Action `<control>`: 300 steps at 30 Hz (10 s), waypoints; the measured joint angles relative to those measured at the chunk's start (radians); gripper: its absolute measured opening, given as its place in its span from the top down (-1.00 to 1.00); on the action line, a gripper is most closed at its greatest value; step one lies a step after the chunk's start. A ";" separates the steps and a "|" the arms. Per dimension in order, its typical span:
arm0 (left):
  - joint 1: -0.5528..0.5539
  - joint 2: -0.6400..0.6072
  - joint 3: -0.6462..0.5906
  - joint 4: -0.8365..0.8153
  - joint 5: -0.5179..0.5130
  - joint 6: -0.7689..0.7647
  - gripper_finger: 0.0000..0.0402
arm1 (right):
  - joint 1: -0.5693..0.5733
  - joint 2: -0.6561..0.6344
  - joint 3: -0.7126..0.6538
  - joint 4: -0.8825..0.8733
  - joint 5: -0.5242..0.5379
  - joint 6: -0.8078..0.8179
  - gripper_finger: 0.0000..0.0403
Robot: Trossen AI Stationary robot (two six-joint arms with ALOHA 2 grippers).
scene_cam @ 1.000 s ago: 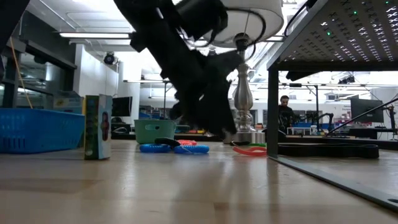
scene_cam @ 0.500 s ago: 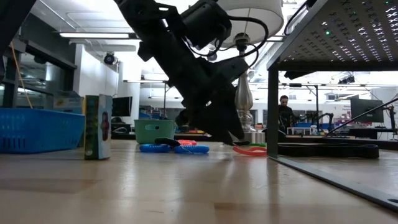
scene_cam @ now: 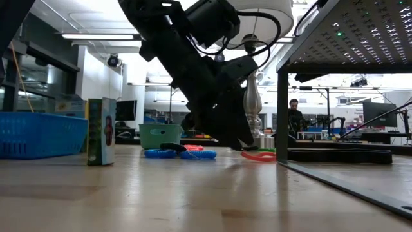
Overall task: Pick & Place Office Desk Supplies
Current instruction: Put the orange rubber bands into the top blue bin, then put the green rubber bands into the top blue bin
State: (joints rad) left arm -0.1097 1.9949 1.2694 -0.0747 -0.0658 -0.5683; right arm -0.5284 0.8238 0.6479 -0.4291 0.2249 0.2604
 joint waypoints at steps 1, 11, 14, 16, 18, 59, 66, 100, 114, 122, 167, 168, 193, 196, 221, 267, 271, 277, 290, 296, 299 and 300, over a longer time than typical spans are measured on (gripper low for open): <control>0.000 0.000 0.000 -0.001 0.000 0.003 0.23 | 0.000 0.000 0.000 0.000 0.000 0.000 0.48; 0.000 0.000 0.000 -0.004 0.025 0.228 0.23 | 0.000 0.000 0.000 0.000 0.000 0.000 0.48; 0.000 0.000 0.000 -0.004 0.065 0.341 0.23 | 0.000 0.000 0.000 0.000 0.000 0.000 0.48; 0.000 0.000 0.000 -0.004 0.095 0.428 0.23 | 0.000 0.000 0.000 0.000 0.000 0.000 0.48; 0.000 0.000 0.000 -0.004 0.115 0.507 0.23 | 0.000 0.000 0.000 0.000 0.000 0.000 0.48; -0.009 0.006 -0.001 0.011 0.071 1.039 0.23 | 0.000 0.000 0.000 0.000 0.000 0.000 0.48; -0.009 0.042 -0.001 0.048 0.100 1.044 0.23 | 0.000 0.000 0.001 0.001 0.000 0.000 0.48; 0.023 0.047 0.000 0.023 0.115 0.883 0.78 | 0.000 0.000 0.001 0.000 0.000 0.000 0.48; 0.008 0.047 0.000 0.026 0.035 0.855 0.99 | 0.000 0.000 0.001 0.000 0.000 0.000 0.48; -0.022 0.001 -0.003 -0.005 -0.134 0.871 1.00 | 0.000 0.000 0.001 0.000 0.000 0.000 0.48; -0.113 -0.546 -0.172 -0.694 -0.366 0.077 1.00 | 0.000 0.000 0.001 0.000 0.000 0.000 0.48; -0.126 -0.566 -0.187 -0.698 -0.368 0.049 1.00 | 0.000 0.000 0.001 0.000 0.000 0.000 0.48; -0.437 -0.624 -0.212 -1.074 -0.326 -0.615 1.00 | 0.000 0.000 0.000 0.001 0.000 0.000 0.48; -0.434 -0.601 -0.212 -1.076 -0.312 -0.614 1.00 | 0.000 0.000 0.000 0.000 0.000 0.000 0.48; -0.384 -0.500 -0.213 -1.077 -0.276 -0.614 0.91 | 0.000 0.000 0.000 0.000 0.000 0.000 0.48; 0.062 -0.733 -0.212 -0.711 -0.305 0.300 0.70 | 0.000 0.000 0.000 0.000 0.000 0.000 0.48; 0.152 -0.742 -0.212 -0.643 -0.181 0.455 0.70 | 0.000 0.000 0.000 0.000 0.000 0.000 0.48; 0.304 -0.742 -0.212 -0.558 0.065 0.664 0.70 | 0.000 0.000 0.000 0.000 0.000 0.000 0.48; 0.397 -0.742 -0.212 -0.548 0.116 0.669 0.70 | 0.000 0.000 0.000 0.000 0.000 0.000 0.48; 0.395 -0.742 -0.212 -0.545 0.115 0.668 0.70 | 0.000 0.000 0.000 0.000 0.000 0.000 0.48; 0.395 -0.742 -0.212 -0.545 0.115 0.666 0.70 | 0.000 0.000 0.000 0.000 0.000 0.000 0.48; 0.395 -0.742 -0.212 -0.545 0.115 0.666 0.70 | 0.000 0.000 0.000 0.000 0.000 0.000 0.48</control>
State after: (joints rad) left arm 0.2852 1.2526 1.0573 -0.6193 0.0494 0.0975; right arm -0.5284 0.8242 0.6483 -0.4294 0.2250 0.2607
